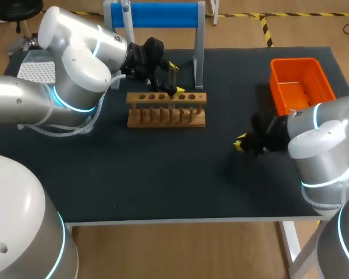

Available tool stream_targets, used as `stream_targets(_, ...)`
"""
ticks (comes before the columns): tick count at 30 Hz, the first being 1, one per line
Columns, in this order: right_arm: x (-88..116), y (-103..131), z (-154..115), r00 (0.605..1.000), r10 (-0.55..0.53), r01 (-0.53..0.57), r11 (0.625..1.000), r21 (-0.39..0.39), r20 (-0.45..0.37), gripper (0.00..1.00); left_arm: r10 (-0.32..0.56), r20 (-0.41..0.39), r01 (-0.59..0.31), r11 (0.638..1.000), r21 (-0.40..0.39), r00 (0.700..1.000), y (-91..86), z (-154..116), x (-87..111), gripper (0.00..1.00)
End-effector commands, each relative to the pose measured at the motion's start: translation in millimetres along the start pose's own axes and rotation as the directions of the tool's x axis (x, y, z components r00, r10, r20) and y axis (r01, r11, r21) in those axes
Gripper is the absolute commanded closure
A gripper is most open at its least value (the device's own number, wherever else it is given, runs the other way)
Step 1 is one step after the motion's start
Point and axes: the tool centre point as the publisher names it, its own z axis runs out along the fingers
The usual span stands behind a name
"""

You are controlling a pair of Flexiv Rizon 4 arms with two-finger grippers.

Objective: Invert the test tube, pick up the pipette, mount the tip to pipette, aspirate from beaker and dispense into the tube, eject the tip, return the pipette, and cap with the stopper.

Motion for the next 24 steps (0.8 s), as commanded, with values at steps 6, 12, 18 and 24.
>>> stream_targets(6, -1, 2, -1, 1.000, 0.002, -0.002, 1.000, 0.003, -0.007, 1.00, -0.001, -0.002, 0.001, 1.000, -0.001, 1.000, -0.1, 1, -0.9, 0.00)
stream_targets(12, -7, 23, -18, 1.000, -0.004, 0.004, 1.000, -0.015, -0.015, 1.00, -0.001, -0.002, 0.001, 1.000, -0.001, 1.000, -0.1, 1, -0.9, 0.00)
stream_targets(18, -17, 57, -37, 0.997, -0.049, 0.047, 0.998, -0.036, -0.064, 1.00, -0.001, -0.002, 0.001, 1.000, -0.001, 1.000, -0.1, 1, -0.9, 0.00)
stream_targets(24, -24, 104, -57, 0.984, -0.141, 0.135, 0.989, -0.060, -0.112, 1.00, -0.001, -0.002, 0.001, 1.000, -0.001, 1.000, -0.1, 1, -0.9, 0.00)
